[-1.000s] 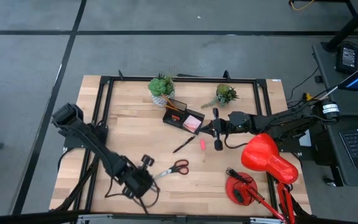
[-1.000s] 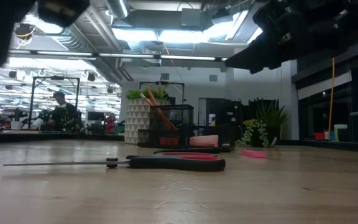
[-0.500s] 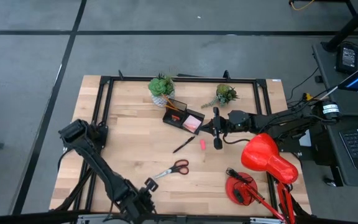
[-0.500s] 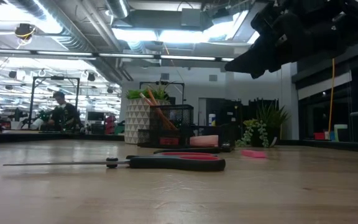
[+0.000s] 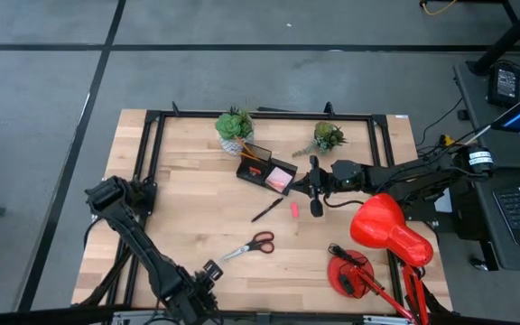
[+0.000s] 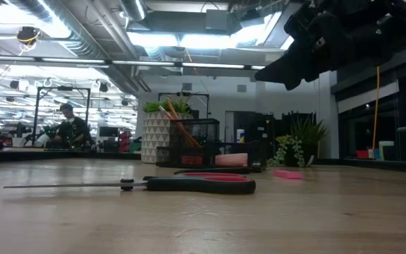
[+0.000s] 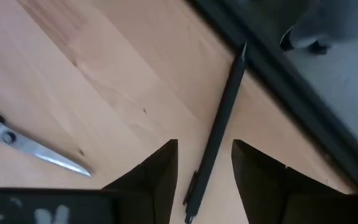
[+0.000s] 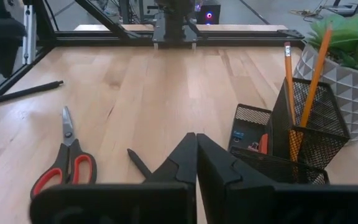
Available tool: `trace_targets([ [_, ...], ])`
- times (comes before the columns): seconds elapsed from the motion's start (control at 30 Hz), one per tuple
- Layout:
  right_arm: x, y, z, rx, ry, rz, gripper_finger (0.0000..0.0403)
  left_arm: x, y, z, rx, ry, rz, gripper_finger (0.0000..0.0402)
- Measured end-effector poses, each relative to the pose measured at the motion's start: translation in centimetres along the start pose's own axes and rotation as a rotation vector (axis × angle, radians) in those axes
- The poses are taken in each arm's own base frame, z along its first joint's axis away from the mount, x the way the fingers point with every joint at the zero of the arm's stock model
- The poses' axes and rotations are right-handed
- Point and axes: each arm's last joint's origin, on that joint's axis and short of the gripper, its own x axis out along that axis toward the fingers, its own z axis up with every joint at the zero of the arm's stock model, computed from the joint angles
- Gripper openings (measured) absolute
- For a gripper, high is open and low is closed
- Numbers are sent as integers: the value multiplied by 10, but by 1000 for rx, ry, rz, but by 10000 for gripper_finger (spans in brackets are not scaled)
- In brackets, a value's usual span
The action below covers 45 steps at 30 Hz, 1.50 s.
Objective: Pick and place office supplies into organizer
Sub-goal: Put the bottom black pen into the black desk organizer
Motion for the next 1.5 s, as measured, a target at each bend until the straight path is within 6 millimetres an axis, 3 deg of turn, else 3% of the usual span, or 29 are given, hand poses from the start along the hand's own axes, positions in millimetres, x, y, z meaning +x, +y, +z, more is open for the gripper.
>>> trace_targets([
  [0.9,0,0,0,26,4,1,12,53,-3,-31,17,51,-36,149],
  [1.5,0,0,-1,48,12,0,12,58,4,-30,27,67,-104,40],
])
